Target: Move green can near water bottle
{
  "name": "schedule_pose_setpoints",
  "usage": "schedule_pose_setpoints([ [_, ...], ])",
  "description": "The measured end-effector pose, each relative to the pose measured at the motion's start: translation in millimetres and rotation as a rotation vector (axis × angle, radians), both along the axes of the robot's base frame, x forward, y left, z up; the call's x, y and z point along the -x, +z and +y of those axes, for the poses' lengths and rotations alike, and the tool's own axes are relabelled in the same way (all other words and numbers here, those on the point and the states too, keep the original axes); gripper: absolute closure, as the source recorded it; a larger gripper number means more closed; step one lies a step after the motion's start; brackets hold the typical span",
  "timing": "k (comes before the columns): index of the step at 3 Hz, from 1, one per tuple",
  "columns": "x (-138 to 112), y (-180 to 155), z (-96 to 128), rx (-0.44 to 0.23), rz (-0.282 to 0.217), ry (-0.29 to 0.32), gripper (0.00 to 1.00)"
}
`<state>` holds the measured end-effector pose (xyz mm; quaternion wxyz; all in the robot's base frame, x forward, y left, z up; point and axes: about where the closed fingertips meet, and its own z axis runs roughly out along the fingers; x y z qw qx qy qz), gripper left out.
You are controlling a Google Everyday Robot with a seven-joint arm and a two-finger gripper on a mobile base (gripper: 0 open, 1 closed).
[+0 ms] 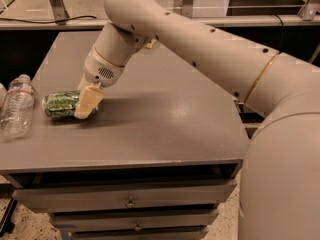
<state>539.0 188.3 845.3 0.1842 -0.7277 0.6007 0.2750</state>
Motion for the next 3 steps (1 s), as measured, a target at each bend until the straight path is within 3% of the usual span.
schedule_pose_setpoints([
  [1,1.2,-1.2,-3.0,0.004,0.0,0.0,0.0],
  [3,-1.6,3.6,-11.5,0.006,-0.015,-0.018,0.0],
])
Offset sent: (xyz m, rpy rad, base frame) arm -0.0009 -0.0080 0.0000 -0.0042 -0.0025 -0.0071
